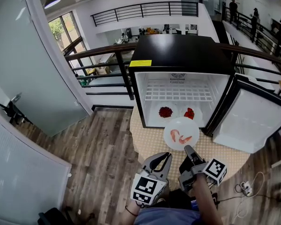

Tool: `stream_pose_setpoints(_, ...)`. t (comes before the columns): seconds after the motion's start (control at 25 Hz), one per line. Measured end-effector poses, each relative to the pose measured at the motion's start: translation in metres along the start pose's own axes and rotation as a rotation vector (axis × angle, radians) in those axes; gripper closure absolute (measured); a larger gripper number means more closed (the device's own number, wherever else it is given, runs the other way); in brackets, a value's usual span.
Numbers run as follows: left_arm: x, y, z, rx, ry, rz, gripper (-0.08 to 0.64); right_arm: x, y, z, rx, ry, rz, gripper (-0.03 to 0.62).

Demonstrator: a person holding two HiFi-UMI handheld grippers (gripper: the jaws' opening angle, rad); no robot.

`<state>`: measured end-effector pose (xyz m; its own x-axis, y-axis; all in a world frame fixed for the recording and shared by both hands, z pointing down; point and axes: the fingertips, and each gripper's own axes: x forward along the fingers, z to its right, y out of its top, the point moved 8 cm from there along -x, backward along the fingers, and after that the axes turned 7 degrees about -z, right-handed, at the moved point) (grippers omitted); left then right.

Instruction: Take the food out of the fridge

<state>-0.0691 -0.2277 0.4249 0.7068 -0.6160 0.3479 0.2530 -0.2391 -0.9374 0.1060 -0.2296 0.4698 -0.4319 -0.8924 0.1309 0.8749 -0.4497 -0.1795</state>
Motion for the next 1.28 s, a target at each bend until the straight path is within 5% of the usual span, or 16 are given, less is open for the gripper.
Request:
stream_pose_setpoints(0.64, -0.061, -0.033, 0.032, -0.029, -0.068, -0.009, 0.532, -0.069, -0.075, 0.0, -0.018, -0.022, -0.004, 0.568)
stream_pose_setpoints(1.28, -0.075, -0.033, 0.044, -0.069, -0.047, 0.021, 0.532, -0.095, -0.083, -0.004, -0.022, -0.014, -0.032, 0.568)
